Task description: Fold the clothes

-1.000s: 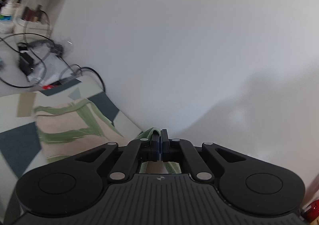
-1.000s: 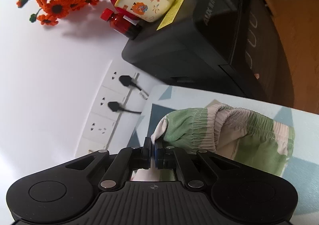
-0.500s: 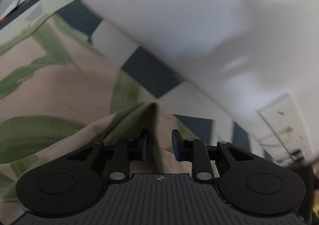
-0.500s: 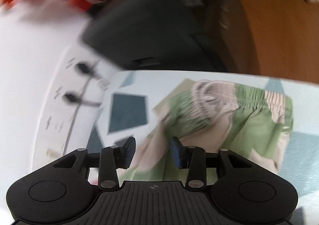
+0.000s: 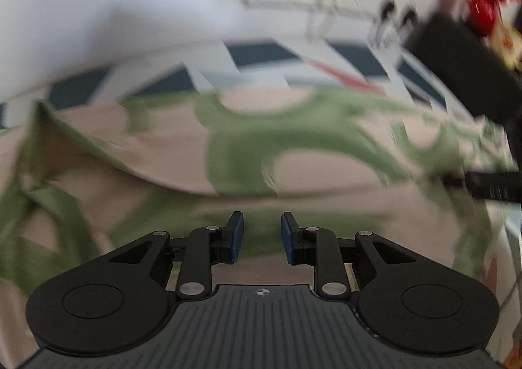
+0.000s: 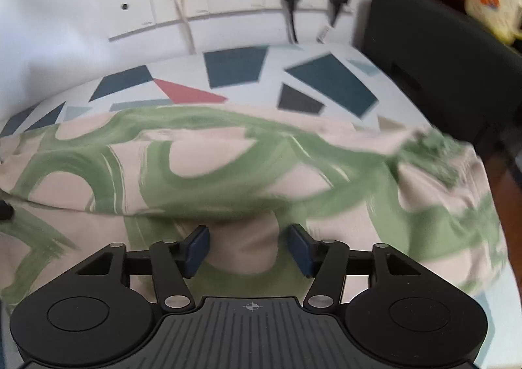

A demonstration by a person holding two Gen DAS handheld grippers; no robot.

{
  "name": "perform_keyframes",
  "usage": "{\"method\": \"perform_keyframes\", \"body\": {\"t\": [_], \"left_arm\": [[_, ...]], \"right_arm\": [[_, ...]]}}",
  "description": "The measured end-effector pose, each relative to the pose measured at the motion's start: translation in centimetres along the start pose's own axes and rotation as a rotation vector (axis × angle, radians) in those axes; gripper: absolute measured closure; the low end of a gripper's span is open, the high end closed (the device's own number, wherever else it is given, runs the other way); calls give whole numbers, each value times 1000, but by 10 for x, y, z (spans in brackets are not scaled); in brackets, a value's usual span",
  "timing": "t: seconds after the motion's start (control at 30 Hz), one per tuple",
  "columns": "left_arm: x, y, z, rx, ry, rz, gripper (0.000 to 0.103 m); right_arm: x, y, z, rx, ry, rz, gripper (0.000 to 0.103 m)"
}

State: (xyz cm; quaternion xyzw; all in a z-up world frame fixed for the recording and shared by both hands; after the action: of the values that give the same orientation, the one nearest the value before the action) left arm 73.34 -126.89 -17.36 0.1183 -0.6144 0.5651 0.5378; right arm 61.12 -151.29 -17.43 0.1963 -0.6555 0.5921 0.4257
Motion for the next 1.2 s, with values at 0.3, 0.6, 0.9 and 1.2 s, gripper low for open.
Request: {"method": "perform_keyframes", "body": {"t": [0.3,0.6,0.9,1.2], "left_arm": [[-36,-79,-11,-2,-187,179,70],[-20,-64,-7,79,-7,57,70],[-26,-39,-11,-22,-64,-34,63],[-53,-100,-38,87,-242,209,60]], "right_arm": [[-27,-76,27,-128,59,157,52],[-11,-62,64,-228,-16,168,50],[-36,-42,16,-53,-85,11,44],[-67,-97,16,-115,30,74,45]]}}
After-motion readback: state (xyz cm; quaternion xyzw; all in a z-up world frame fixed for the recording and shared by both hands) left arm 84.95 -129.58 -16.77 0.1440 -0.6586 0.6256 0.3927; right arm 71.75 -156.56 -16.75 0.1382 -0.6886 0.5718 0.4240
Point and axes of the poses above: each gripper's, at about its wrist camera, not at the fingertips, and x roughly against the way its jaws point, z to its right, y to its underside, the point moved 3 cm from there along -x, roughly the way its jaws point, and after that the axes turned 11 degrees about x, right-handed, at the moved point
